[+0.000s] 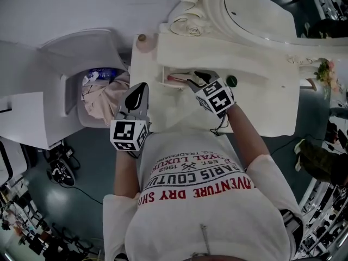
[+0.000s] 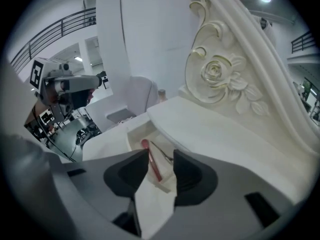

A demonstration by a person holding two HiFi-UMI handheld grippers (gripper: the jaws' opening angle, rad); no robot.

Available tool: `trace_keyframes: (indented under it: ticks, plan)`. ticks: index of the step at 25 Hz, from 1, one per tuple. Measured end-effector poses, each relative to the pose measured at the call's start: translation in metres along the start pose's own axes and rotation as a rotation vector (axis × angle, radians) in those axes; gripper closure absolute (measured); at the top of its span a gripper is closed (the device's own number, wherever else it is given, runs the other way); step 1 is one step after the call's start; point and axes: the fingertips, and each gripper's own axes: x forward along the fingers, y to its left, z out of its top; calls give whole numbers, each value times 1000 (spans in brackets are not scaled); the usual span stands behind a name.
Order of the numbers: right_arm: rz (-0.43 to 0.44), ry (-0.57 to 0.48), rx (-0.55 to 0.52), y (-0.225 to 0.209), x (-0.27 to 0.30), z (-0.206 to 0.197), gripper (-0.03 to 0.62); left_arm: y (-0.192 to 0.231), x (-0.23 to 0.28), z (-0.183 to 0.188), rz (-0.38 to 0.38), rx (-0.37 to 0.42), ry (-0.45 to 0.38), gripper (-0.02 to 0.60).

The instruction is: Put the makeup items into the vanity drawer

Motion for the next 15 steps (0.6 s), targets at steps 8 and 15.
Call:
trace_keyframes:
  ticks: [8,15]
  plan:
    - [-91,-1,101,-43,-42,-47,434,-44,32,7,-77,16,2,571]
    - [-200,46,206,-89,-72,-114,408,-96,62,3,-148,30,34,571]
